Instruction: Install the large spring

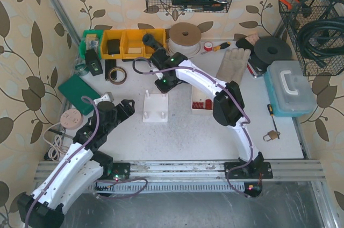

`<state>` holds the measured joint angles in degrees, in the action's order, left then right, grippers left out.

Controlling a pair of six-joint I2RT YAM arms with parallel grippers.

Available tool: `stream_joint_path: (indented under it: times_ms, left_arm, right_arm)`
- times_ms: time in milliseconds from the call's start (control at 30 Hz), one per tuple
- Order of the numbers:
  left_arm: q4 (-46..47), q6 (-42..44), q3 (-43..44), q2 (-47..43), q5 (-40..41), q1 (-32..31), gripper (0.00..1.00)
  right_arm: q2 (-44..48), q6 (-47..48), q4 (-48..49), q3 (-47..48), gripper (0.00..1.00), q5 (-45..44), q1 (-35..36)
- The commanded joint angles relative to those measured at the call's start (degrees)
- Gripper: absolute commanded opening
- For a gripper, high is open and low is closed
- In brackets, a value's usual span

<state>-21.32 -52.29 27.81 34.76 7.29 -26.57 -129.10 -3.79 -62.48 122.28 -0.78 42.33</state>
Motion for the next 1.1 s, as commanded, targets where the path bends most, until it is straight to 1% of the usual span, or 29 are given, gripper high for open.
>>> stream_joint_path:
  times_ms: [0,367,567,733,800,833,867,933,967,1000,1067]
  left_arm:
    - [2.0,1.5,-0.3,0.1,-0.7,0.6,0.85]
    - [2.4,1.6,-0.3,0.8,-0.7,0.6,0.85]
    - [2.6,1.7,-0.3,1.1,-0.7,0.6,0.85]
    - [3.0,1.7,-0.4,1.5,-0.7,0.6,0.86]
    - [3.1,1.7,-0.2,1.8,-0.8,0.6,0.86]
    - [3.1,1.7,-0.3,1.9,-0.7,0.6,0.86]
    - [3.0,1.7,-0.3,1.8,-0.7,0.6,0.86]
    - [3.2,1.7,-0.4,1.8,-0.6,0.6,0.86]
    - [3.2,1.7,-0.5,1.7,-0.6,0.6,0.86]
    - [3.4,1.7,-0.5,1.6,-0.5,0.6,0.86]
    - [3.7,1.7,-0.7,1.6,-0.5,0.6,0.86]
  right_arm:
    - [-2.6,0.8,-2.3,2.5,0.00,1.5,-0.2]
    - [-6.0,1.3,-2.8,4.2,0.00,1.6,-0.2]
    - [-9.0,1.8,-5.2,6.8,0.00,0.5,-0.2]
    - [-9.2,2.0,-5.1,7.1,0.01,0.7,-0.2]
    - [-9.1,1.9,-4.7,7.3,0.12,1.7,-0.3]
    - [-9.0,1.8,-4.6,7.3,0.22,2.2,-0.3]
    - [-8.9,1.7,-4.4,7.3,0.29,2.6,-0.3]
    - [-8.4,1.3,-3.8,7.1,0.41,3.4,-0.3]
    - [-7.9,1.1,-3.4,6.9,0.50,3.7,-0.3]
    - [-7.2,0.9,-2.6,6.4,0.56,3.9,-0.4]
    - [-5.1,0.5,-0.7,4.8,0.58,4.8,-0.6]
